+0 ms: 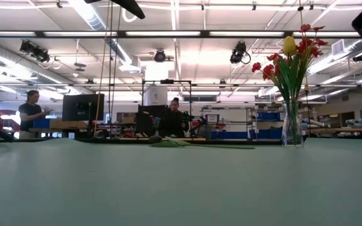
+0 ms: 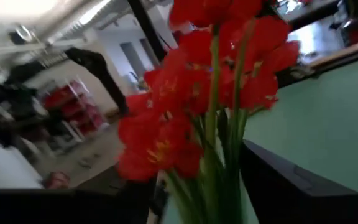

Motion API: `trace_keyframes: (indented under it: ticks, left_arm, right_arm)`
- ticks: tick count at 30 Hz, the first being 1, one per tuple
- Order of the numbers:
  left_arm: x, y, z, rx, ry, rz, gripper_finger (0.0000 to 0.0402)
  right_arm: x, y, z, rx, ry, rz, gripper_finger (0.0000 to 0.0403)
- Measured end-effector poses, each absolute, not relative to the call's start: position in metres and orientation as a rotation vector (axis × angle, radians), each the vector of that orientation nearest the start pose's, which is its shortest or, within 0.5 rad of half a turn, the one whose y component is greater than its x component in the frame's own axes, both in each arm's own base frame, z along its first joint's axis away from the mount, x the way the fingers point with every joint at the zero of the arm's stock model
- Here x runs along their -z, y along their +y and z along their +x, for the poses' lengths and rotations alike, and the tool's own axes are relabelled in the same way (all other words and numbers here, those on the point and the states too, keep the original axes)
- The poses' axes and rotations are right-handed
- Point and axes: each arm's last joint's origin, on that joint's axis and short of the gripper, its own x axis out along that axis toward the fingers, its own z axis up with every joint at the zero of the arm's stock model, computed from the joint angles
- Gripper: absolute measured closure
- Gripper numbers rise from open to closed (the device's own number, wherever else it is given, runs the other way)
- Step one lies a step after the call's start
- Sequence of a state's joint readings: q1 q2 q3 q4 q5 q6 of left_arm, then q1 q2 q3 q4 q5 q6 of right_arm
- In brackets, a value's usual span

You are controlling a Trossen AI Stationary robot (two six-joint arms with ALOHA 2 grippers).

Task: Sort flowers into vase by color
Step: Put the top red flowers into the yellow vase

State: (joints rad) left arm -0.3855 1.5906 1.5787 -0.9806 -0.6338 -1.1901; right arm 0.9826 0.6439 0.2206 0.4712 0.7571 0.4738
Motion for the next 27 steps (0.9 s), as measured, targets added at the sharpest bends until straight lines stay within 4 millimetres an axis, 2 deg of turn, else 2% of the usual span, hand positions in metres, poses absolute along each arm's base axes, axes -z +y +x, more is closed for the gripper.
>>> trace_keyframes:
  ticks: [8,16,23,27]
  left_arm:
    - [-0.348,-0.101,0.305,-0.673,0.612,-0.573,0.0084]
    - [-0.348,-0.102,0.304,-0.665,0.624,-0.575,0.0084]
    - [-0.347,-0.111,0.299,-0.647,0.641,-0.565,0.0084]
    - [-0.342,-0.114,0.29,-0.721,0.673,-0.621,0.0084]
  right_arm:
    - [-0.218,0.101,0.09,-0.141,0.061,0.695,0.015]
    - [-0.229,0.089,0.085,-0.087,-0.016,0.835,0.0151]
    - [-0.238,0.08,0.079,-0.118,-0.061,0.983,0.0151]
    - [-0.245,0.072,0.075,-0.056,-0.142,1.035,0.0151]
